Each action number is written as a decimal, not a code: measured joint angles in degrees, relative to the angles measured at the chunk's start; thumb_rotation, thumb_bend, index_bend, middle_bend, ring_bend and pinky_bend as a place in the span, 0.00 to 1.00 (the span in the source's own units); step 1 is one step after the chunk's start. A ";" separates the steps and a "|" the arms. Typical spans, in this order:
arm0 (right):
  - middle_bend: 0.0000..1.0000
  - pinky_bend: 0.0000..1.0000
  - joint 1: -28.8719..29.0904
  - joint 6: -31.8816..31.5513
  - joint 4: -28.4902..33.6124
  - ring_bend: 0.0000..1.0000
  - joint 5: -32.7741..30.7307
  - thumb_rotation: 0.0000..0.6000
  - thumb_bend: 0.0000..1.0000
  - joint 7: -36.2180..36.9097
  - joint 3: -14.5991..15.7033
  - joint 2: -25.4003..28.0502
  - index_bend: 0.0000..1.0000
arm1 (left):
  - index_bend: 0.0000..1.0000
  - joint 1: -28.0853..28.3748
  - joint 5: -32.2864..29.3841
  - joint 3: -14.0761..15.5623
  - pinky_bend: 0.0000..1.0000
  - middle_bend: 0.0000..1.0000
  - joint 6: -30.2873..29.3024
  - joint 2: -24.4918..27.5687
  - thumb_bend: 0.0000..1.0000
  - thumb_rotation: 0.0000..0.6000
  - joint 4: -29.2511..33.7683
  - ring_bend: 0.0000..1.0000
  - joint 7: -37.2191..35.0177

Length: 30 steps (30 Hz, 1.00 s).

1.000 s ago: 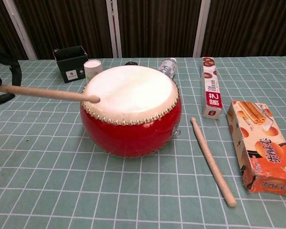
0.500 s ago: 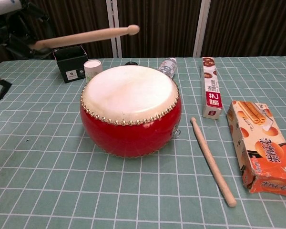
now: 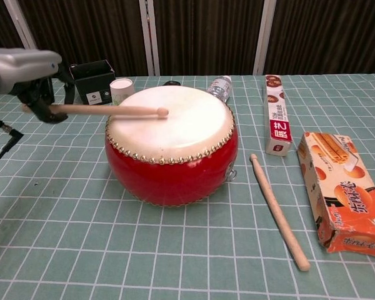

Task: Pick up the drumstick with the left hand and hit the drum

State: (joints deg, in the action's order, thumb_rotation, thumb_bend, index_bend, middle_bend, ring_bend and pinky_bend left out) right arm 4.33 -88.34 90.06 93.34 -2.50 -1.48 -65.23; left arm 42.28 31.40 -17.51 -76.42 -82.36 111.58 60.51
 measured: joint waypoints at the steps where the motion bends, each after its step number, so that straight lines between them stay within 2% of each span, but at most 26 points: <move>1: 0.00 0.08 -0.02 -0.14 -0.03 0.00 0.08 1.00 0.28 0.06 0.00 -0.02 0.00 | 0.78 0.41 -2.15 0.03 1.00 1.00 -0.15 0.30 0.48 1.00 0.32 1.00 1.53; 3: 0.00 0.08 -0.03 -0.33 -0.18 0.00 0.15 1.00 0.28 0.19 -0.09 -0.11 0.00 | 0.78 0.64 -5.25 -0.17 1.00 1.00 -0.50 0.68 0.48 1.00 0.79 1.00 3.59; 5: 0.00 0.08 -0.02 -0.24 -0.13 0.00 0.06 1.00 0.28 0.48 -0.09 -0.14 0.00 | 0.78 0.38 -5.68 -0.43 1.00 1.00 -0.88 0.91 0.48 1.00 1.08 1.00 3.15; 8: 0.00 0.08 0.01 -0.23 -0.20 0.00 0.13 1.00 0.28 0.32 -0.09 -0.23 0.00 | 0.78 -0.44 -1.81 -0.73 1.00 1.00 -1.71 1.26 0.48 1.00 1.35 1.00 -1.92; 11: 0.00 0.08 0.01 -0.24 -0.21 0.00 0.16 1.00 0.28 0.21 -0.08 -0.29 0.00 | 0.78 -1.38 7.48 -1.10 1.00 1.00 -2.81 1.54 0.48 1.00 1.48 1.00 -9.99; 15: 0.00 0.08 0.00 -0.24 -0.19 0.00 -0.02 1.00 0.28 0.45 -0.16 -0.24 0.00 | 0.78 -2.44 23.34 -2.10 1.00 1.00 -4.83 1.71 0.48 1.00 1.67 1.00 -21.71; 19: 0.00 0.08 0.02 -0.23 -0.21 0.00 0.00 1.00 0.28 0.56 -0.16 -0.23 0.00 | 0.78 -2.83 32.02 -2.94 1.00 1.00 -6.40 1.41 0.48 1.00 1.45 1.00 -29.07; 23: 0.00 0.08 0.06 -0.06 0.00 0.00 -0.14 1.00 0.28 0.77 -0.16 -0.14 0.00 | 0.78 -2.83 31.63 -2.92 1.00 1.00 -6.34 1.22 0.48 1.00 1.22 1.00 -28.13; 30: 0.00 0.08 0.04 0.01 0.16 0.00 0.04 1.00 0.28 0.97 0.02 0.01 0.00 | 0.78 -2.31 20.15 -0.54 1.00 1.00 -3.36 1.11 0.48 1.00 -0.27 1.00 -19.46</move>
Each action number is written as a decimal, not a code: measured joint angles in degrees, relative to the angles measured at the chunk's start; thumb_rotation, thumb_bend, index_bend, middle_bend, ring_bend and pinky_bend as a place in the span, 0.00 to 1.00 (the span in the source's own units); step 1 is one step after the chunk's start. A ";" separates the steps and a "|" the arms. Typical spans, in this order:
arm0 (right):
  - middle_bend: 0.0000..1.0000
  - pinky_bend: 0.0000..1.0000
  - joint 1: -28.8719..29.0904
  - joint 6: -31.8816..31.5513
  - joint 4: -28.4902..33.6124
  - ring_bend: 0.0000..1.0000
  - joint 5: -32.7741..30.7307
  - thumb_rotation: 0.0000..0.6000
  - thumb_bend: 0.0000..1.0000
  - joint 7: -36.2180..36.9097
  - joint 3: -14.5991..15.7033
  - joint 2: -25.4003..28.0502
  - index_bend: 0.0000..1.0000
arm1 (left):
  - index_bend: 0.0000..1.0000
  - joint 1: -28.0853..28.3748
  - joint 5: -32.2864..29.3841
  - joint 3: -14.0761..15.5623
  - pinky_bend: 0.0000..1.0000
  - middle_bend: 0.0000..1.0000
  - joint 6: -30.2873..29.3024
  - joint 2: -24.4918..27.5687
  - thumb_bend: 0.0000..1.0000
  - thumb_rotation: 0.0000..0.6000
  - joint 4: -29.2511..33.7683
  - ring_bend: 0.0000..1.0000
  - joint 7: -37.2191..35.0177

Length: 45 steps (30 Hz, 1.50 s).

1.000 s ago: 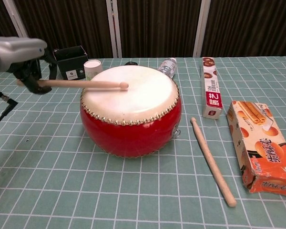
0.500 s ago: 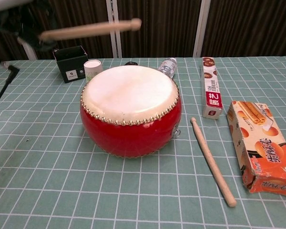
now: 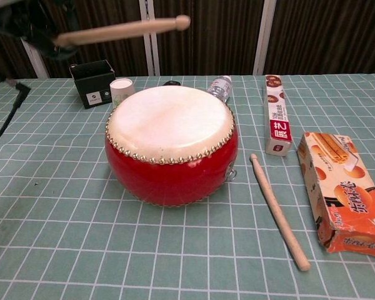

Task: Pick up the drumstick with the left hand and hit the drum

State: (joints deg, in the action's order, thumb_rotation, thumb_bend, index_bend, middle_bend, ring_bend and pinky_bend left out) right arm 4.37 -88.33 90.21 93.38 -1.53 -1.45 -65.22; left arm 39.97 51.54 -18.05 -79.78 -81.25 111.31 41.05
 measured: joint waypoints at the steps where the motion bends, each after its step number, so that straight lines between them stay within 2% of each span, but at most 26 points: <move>1: 0.00 0.08 0.01 0.05 0.07 0.00 0.00 1.00 0.28 0.03 0.02 0.03 0.00 | 0.78 0.01 -2.57 0.97 1.00 1.00 0.79 -0.08 0.48 1.00 -0.75 1.00 1.52; 7: 0.00 0.08 0.03 0.56 0.59 0.00 -0.14 1.00 0.28 0.43 0.27 0.30 0.00 | 0.78 0.72 -16.86 4.73 1.00 1.00 4.33 1.54 0.48 1.00 -1.22 1.00 10.18; 9: 0.00 0.08 0.03 0.48 0.60 0.00 -0.09 1.00 0.28 0.33 0.25 0.33 0.00 | 0.78 0.96 -20.10 5.00 1.00 1.00 5.14 2.90 0.48 1.00 -0.45 1.00 11.90; 11: 0.00 0.08 0.01 0.30 0.54 0.00 0.01 1.00 0.28 0.26 0.23 0.29 0.00 | 0.78 0.97 -20.71 4.88 1.00 1.00 5.37 3.63 0.48 1.00 0.11 1.00 11.69; 14: 0.00 0.08 -0.04 0.13 0.49 0.00 0.20 1.00 0.28 0.31 0.25 0.25 0.00 | 0.78 0.54 -17.75 4.43 1.00 1.00 5.35 4.58 0.48 1.00 0.83 1.00 8.60; 17: 0.00 0.08 -0.08 -0.10 0.22 0.00 0.34 1.00 0.28 0.24 0.23 0.15 0.00 | 0.78 -0.38 -11.25 4.09 1.00 1.00 4.82 5.56 0.48 1.00 1.68 1.00 3.90; 20: 0.00 0.08 -0.15 0.01 0.21 0.00 -0.04 1.00 0.28 0.17 0.16 0.19 0.00 | 0.78 -1.97 -2.25 4.64 1.00 1.00 3.79 6.96 0.48 1.00 3.27 1.00 -0.73; 24: 0.00 0.08 -0.12 0.10 0.26 0.00 -0.04 1.00 0.28 -0.10 0.16 0.14 0.00 | 0.78 -4.81 9.96 7.78 1.00 1.00 3.01 9.25 0.48 1.00 4.69 1.00 -5.87; 28: 0.00 0.08 -0.06 0.28 0.43 0.00 -0.28 1.00 0.28 -0.31 0.05 0.14 0.00 | 0.78 -8.62 18.45 13.84 1.00 1.00 2.85 11.15 0.48 1.00 4.30 1.00 -10.51; 30: 0.00 0.08 0.00 0.39 0.46 0.00 -0.47 1.00 0.28 -0.38 -0.06 0.06 0.00 | 0.78 -10.11 19.55 16.35 1.00 1.00 3.30 11.37 0.48 1.00 3.10 1.00 -12.06; 34: 0.00 0.08 0.07 0.55 0.48 0.00 -0.62 1.00 0.28 -0.57 -0.12 0.04 0.00 | 0.78 -11.77 20.69 18.41 1.00 1.00 4.40 10.83 0.48 1.00 -0.37 1.00 -13.80; 45: 0.00 0.08 0.16 0.71 0.30 0.00 -0.93 1.00 0.28 -1.16 -0.30 -0.11 0.00 | 0.77 -12.27 21.37 19.26 1.00 1.00 9.13 3.55 0.48 1.00 -12.26 1.00 -13.40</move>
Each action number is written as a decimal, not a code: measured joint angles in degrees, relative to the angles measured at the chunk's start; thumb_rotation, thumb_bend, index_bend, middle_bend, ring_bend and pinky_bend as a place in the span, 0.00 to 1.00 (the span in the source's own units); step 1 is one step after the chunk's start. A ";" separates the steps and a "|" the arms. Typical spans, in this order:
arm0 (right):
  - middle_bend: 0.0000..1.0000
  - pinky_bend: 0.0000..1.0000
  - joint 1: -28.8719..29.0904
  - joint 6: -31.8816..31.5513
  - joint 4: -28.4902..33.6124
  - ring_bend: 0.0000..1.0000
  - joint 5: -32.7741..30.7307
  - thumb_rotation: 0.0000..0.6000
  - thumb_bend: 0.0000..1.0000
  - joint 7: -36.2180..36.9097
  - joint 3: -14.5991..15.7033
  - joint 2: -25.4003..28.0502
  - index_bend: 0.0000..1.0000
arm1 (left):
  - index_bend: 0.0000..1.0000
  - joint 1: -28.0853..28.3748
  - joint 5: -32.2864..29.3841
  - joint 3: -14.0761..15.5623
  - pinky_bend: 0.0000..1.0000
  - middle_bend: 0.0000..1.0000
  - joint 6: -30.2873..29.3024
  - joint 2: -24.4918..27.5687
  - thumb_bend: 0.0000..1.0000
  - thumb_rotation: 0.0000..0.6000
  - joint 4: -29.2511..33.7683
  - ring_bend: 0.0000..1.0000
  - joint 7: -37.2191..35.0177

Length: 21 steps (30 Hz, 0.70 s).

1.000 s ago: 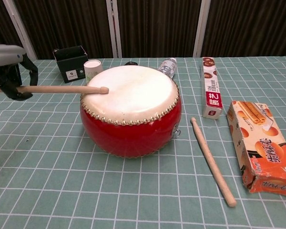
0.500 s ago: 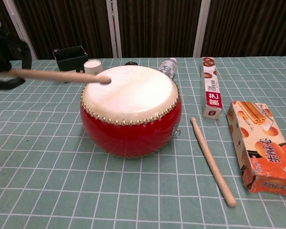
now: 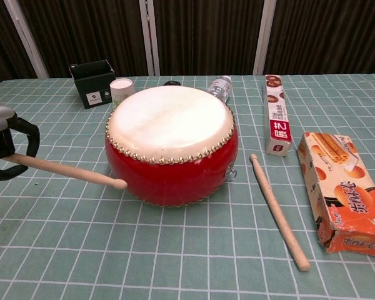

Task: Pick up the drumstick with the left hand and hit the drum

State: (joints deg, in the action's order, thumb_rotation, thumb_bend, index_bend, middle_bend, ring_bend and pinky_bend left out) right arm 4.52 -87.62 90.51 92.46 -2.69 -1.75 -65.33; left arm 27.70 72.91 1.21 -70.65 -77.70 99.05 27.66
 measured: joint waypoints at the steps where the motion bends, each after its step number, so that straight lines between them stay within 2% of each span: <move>1: 0.00 0.08 0.00 -0.02 -0.01 0.00 -0.02 1.00 0.28 0.02 -0.03 0.00 0.00 | 0.77 0.00 -0.06 -0.04 1.00 1.00 0.25 -0.57 0.48 1.00 -0.43 1.00 0.04; 8: 0.00 0.08 -0.02 -0.02 0.07 0.00 0.11 1.00 0.28 0.09 0.08 0.02 0.00 | 0.76 0.09 -0.83 -0.12 0.96 1.00 1.89 -4.47 0.47 1.00 -3.83 1.00 2.55; 16: 0.00 0.08 0.00 -0.02 0.01 0.00 0.11 1.00 0.28 0.27 0.08 0.05 0.00 | 0.71 -0.10 -4.24 -0.96 0.89 0.96 2.62 -7.49 0.43 1.00 -6.12 0.91 6.57; 19: 0.00 0.08 -0.01 -0.09 0.01 0.00 0.13 1.00 0.28 0.24 0.06 0.02 0.00 | 0.65 -0.03 -6.92 -1.78 0.87 0.91 3.15 -7.88 0.39 1.00 -5.71 0.87 7.82; 21: 0.00 0.08 -0.01 -0.14 -0.05 0.00 0.17 1.00 0.28 0.27 0.05 -0.03 0.00 | 0.56 0.13 -8.39 -2.18 0.82 0.83 3.67 -7.86 0.33 1.00 -5.08 0.80 8.94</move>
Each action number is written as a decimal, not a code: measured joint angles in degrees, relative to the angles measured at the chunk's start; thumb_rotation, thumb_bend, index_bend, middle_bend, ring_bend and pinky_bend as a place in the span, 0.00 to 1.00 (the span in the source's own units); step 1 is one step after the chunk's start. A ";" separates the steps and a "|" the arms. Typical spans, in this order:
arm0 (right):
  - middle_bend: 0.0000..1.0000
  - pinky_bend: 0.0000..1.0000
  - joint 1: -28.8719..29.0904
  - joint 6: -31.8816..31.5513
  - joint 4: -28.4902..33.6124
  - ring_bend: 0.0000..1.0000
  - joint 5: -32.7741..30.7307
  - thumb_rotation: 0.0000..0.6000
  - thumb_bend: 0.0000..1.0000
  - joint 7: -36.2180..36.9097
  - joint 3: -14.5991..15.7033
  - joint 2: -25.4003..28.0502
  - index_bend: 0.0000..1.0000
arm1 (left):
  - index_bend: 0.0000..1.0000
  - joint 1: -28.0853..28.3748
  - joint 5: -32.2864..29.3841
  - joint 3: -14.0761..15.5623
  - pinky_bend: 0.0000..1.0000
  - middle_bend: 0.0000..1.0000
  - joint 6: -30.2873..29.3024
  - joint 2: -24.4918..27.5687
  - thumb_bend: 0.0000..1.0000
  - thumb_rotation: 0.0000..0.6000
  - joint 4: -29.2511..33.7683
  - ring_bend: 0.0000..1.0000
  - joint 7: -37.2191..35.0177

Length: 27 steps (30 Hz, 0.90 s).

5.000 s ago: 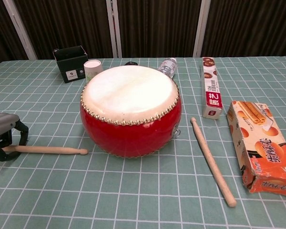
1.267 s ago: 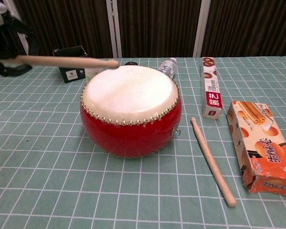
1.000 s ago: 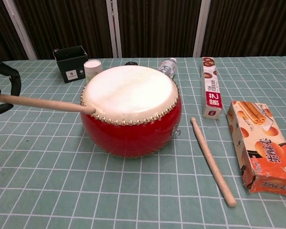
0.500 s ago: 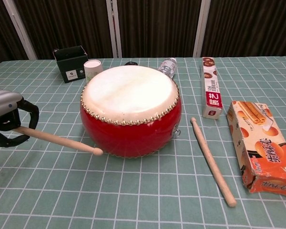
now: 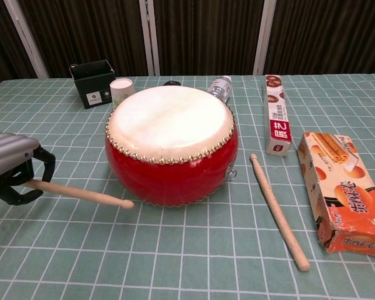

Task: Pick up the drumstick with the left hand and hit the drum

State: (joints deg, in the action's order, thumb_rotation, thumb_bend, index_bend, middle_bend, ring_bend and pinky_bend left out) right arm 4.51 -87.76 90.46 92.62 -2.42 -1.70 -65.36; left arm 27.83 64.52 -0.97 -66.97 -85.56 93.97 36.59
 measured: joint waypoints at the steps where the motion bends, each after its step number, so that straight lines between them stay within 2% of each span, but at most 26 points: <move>1: 0.00 0.08 0.00 -0.03 -0.01 0.00 0.02 1.00 0.28 0.00 -0.01 0.00 0.00 | 0.53 0.13 -0.71 -0.18 0.80 0.80 0.36 0.12 0.30 1.00 0.55 0.77 0.66; 6: 0.00 0.08 0.01 0.07 -0.01 0.00 0.01 1.00 0.28 0.02 0.04 0.02 0.00 | 0.34 0.52 -2.51 -0.26 0.61 0.58 1.20 1.43 0.17 1.00 2.97 0.52 2.51; 9: 0.00 0.08 -0.01 0.01 0.09 0.00 0.02 1.00 0.28 0.07 0.04 0.04 0.00 | 0.28 0.69 -3.44 -0.13 0.52 0.45 1.45 2.64 0.12 1.00 4.65 0.39 3.39; 13: 0.00 0.08 -0.02 0.04 0.08 0.00 0.00 1.00 0.28 0.08 0.06 0.10 0.00 | 0.24 0.72 -4.43 0.08 0.43 0.31 1.19 4.69 0.10 1.00 7.30 0.28 4.57; 16: 0.00 0.08 0.02 0.13 0.08 0.00 -0.04 1.00 0.28 0.09 0.05 0.11 0.00 | 0.15 0.19 -3.50 0.30 0.33 0.19 0.03 7.15 0.08 1.00 9.70 0.18 3.79; 21: 0.00 0.08 0.03 0.21 0.12 0.00 -0.06 1.00 0.28 0.03 0.09 0.11 0.00 | 0.02 -1.61 1.21 1.09 0.16 0.03 -2.39 11.46 0.01 1.00 12.28 0.05 -1.02; 24: 0.00 0.08 0.04 0.22 0.18 0.00 0.07 1.00 0.28 0.10 0.16 0.12 0.00 | 0.00 -3.47 6.05 1.94 0.08 0.00 -5.16 13.77 0.00 1.00 12.87 0.00 -5.28; 27: 0.00 0.08 0.06 0.25 0.17 0.00 0.27 1.00 0.28 -0.32 0.27 0.07 0.00 | 0.00 -5.90 12.26 2.92 0.02 0.00 -9.39 15.81 0.00 1.00 11.93 0.00 -10.40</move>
State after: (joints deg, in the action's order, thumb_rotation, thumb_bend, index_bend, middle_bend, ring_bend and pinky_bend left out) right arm 4.57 -87.51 90.63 92.89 -2.74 -1.43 -65.28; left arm 21.93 76.78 1.95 -76.36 -69.75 105.90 26.19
